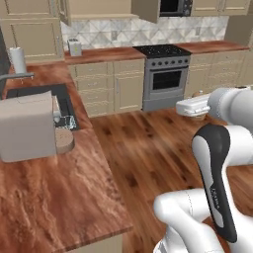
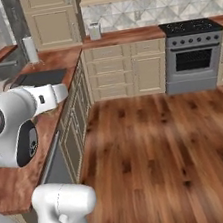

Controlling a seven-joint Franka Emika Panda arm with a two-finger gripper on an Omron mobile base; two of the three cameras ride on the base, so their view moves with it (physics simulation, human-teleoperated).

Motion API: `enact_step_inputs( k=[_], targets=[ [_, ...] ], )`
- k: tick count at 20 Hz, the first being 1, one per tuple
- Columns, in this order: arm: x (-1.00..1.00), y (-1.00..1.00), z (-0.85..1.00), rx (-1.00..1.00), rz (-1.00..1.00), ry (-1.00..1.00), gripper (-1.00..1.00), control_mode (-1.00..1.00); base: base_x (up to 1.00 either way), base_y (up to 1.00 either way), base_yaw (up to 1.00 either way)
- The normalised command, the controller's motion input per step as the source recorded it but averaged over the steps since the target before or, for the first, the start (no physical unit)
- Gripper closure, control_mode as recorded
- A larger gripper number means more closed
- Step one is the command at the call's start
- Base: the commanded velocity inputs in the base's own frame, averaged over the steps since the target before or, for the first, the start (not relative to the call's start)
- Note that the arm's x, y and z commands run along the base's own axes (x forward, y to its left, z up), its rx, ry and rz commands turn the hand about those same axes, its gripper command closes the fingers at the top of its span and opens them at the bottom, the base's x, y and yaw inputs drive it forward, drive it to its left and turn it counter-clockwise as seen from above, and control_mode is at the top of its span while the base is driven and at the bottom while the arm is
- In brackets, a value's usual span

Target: Retrieve the shaker from the cabinet and place it next the steak on a plate on the dining table.

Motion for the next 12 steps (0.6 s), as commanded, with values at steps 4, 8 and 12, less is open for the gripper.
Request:
enact_step_inputs(
  k=[4,8,12],
  targets=[
    [0.00,0.00,0.00,0.00,0.00,0.00,1.00,1.00,-1.00,0.97,0.00],
    [0.00,0.00,0.00,0.00,0.00,0.00,1.00,1.00,-1.00,0.79,0.00],
    [0.00,0.00,0.00,0.00,0.00,0.00,1.00,1.00,-1.00,0.67,0.00]
  ],
)
